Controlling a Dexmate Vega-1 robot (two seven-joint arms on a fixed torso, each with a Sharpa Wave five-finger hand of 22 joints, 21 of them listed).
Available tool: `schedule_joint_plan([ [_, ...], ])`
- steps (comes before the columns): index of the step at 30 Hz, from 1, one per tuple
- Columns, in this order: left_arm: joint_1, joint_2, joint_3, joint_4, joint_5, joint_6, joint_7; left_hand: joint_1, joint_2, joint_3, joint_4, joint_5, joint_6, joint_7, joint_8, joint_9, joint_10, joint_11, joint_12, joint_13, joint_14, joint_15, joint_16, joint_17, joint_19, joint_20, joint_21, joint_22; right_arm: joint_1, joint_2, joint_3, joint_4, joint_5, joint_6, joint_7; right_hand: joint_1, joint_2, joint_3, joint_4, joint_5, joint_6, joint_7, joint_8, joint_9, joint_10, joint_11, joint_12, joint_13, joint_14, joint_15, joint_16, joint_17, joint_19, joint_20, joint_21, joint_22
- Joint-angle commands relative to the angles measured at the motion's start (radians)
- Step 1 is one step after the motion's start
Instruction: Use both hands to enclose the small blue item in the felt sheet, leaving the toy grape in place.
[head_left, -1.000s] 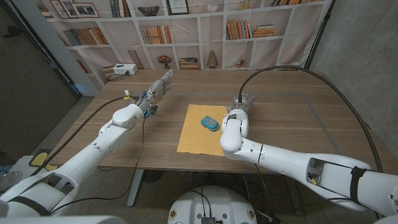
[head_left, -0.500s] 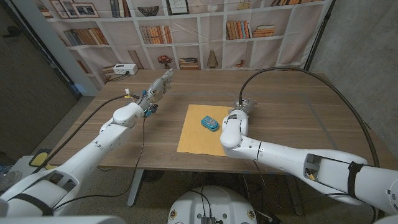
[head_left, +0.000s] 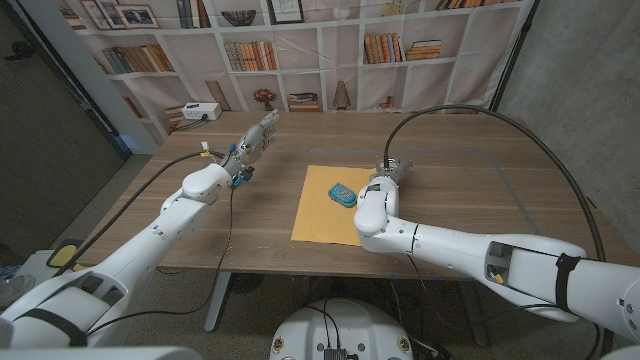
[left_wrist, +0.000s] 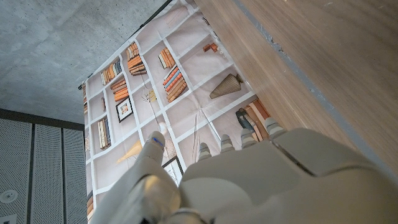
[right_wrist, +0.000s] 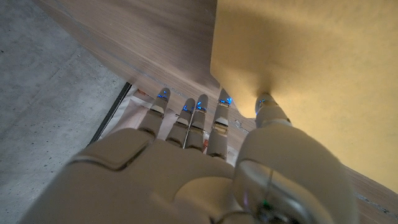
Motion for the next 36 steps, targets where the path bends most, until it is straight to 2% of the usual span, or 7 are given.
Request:
schedule_joint_plan([
  [1, -0.015, -0.006, 0.006, 0.013, 0.005, 0.007, -0.002, -0.011, 0.005, 0.006, 0.005, 0.007, -0.014, 0.002, 0.004, 0.003, -0.049, -0.002, 0.003, 0.005, -0.041, 0.008, 0.004, 0.004, -0.09, 0.007, 0.004, 0.003, -0.023, 0.008, 0.022, 0.013, 0.137, 0.01, -0.253, 0.067, 0.042, 0.032, -0.001, 0.013, 0.115, -0.023, 0.041, -0.001, 0.08, -0.019, 0.022, -0.008, 0.062, -0.038, 0.022, -0.004, 0.034, -0.022, 0.01, 0.0],
  [4, -0.02, -0.009, 0.009, 0.019, 0.006, 0.01, -0.005, -0.011, 0.005, 0.006, 0.005, 0.007, -0.015, 0.001, 0.004, 0.003, -0.05, -0.002, 0.002, 0.005, -0.043, 0.007, 0.003, 0.004, -0.09, 0.008, 0.005, 0.003, -0.07, 0.015, 0.082, 0.003, 0.172, 0.035, -0.397, 0.129, 0.09, 0.062, -0.002, 0.002, 0.205, -0.031, 0.073, -0.004, 0.144, -0.039, 0.035, -0.017, 0.119, -0.071, 0.047, -0.002, 0.059, -0.043, 0.015, 0.0],
  [6, -0.024, -0.01, 0.012, 0.023, 0.008, 0.009, -0.006, -0.011, 0.005, 0.006, 0.005, 0.007, -0.015, 0.002, 0.004, 0.003, -0.051, -0.002, 0.002, 0.005, -0.043, 0.007, 0.003, 0.004, -0.092, 0.007, 0.004, 0.003, -0.107, 0.021, 0.124, 0.001, 0.181, 0.053, -0.51, 0.158, 0.103, 0.076, -0.006, -0.005, 0.227, -0.031, 0.082, -0.005, 0.166, -0.053, 0.039, -0.02, 0.141, -0.08, 0.057, 0.0, 0.065, -0.051, 0.016, 0.0],
  [12, -0.03, -0.014, 0.015, 0.031, 0.011, 0.007, -0.008, -0.011, 0.005, 0.007, 0.005, 0.007, -0.013, 0.001, 0.005, 0.003, -0.049, -0.002, 0.003, 0.005, -0.042, 0.008, 0.004, 0.004, -0.097, 0.007, 0.002, 0.003, -0.179, 0.044, 0.215, -0.004, 0.208, 0.095, -0.766, 0.192, 0.103, 0.085, -0.005, -0.022, 0.264, -0.018, 0.095, -0.007, 0.209, -0.063, 0.048, -0.025, 0.177, -0.101, 0.079, 0.007, 0.08, -0.061, 0.019, 0.0],
  [19, -0.035, -0.02, 0.017, 0.039, 0.01, 0.001, -0.012, -0.011, 0.005, 0.007, 0.004, 0.007, -0.015, 0.003, 0.004, 0.003, -0.05, -0.001, 0.003, 0.005, -0.043, 0.008, 0.003, 0.004, -0.096, 0.009, 0.002, 0.003, -0.202, 0.064, 0.245, 0.022, 0.212, 0.11, -0.95, 0.224, 0.096, 0.094, -0.008, -0.034, 0.294, -0.009, 0.105, -0.01, 0.247, -0.082, 0.054, -0.03, 0.204, -0.118, 0.091, 0.007, 0.088, -0.065, 0.019, 0.0],
  [28, -0.026, -0.015, 0.014, 0.027, 0.011, 0.004, -0.002, -0.011, 0.005, 0.008, 0.004, 0.007, -0.015, 0.003, 0.004, 0.003, -0.053, -0.002, 0.002, 0.005, -0.044, 0.008, 0.004, 0.004, -0.093, 0.007, 0.003, 0.003, -0.206, 0.092, 0.27, 0.082, 0.233, 0.145, -1.099, 0.237, 0.087, 0.103, -0.005, -0.04, 0.314, -0.003, 0.11, -0.012, 0.26, -0.105, 0.053, -0.034, 0.21, -0.125, 0.082, -0.003, 0.081, -0.065, 0.014, 0.0],
  [36, -0.023, -0.013, 0.013, 0.023, 0.011, 0.002, 0.001, -0.011, 0.006, 0.009, 0.004, 0.007, -0.015, 0.003, 0.004, 0.003, -0.051, -0.001, 0.003, 0.005, -0.045, 0.008, 0.003, 0.004, -0.092, 0.007, 0.004, 0.003, -0.198, 0.031, 0.202, -0.002, 0.229, 0.131, -1.063, 0.248, 0.079, 0.112, -0.006, -0.043, 0.326, 0.001, 0.112, -0.015, 0.276, -0.103, 0.057, -0.033, 0.221, -0.129, 0.076, -0.011, 0.081, -0.061, 0.012, -0.001],
])
